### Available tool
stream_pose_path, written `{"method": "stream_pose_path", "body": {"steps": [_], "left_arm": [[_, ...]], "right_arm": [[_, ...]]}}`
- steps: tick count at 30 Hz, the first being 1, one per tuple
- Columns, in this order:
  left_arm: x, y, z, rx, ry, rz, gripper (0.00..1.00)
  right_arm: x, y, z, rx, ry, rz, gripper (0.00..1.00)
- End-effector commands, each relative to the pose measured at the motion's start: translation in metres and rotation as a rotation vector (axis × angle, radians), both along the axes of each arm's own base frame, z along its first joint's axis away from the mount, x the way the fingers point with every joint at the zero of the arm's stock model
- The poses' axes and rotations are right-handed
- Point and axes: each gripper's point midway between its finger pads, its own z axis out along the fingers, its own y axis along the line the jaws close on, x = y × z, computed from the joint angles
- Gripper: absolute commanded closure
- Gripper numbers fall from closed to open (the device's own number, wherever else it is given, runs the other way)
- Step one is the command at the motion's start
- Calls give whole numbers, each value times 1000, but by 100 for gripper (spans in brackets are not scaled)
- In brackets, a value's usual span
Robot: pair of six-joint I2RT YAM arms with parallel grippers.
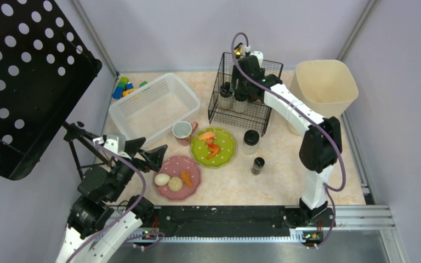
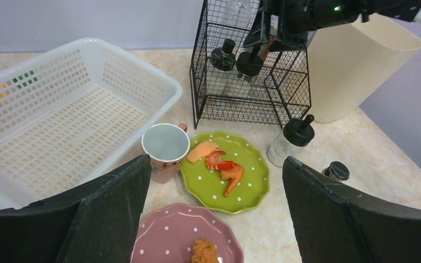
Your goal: Clear the kitchen counter
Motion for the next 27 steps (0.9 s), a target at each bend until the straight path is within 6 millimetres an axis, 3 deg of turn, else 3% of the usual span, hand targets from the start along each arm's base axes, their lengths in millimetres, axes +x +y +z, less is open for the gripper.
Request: {"method": "stream_pose_path", "body": {"steps": [1, 6, 9, 19, 22, 27], "left_arm": [[1, -1, 6, -12, -17, -1, 6], [1, -1, 6, -12, -17, 1, 6], [2, -1, 6, -11, -15, 3, 6], [4, -3, 4, -3, -6, -2, 6], [5, -1, 4, -3, -6, 6, 6], [5, 0, 4, -4, -7, 11, 6]], "right_arm": [[-26, 2, 77, 45, -149, 43, 25], [-59, 1, 93, 39, -173, 102, 25], [-83, -4, 91, 32, -167, 136, 24], [-165, -36, 58, 47, -95, 236, 17], [-184, -44, 44, 55, -65, 256, 7], [-203, -49, 16, 48, -3, 282, 6]]}}
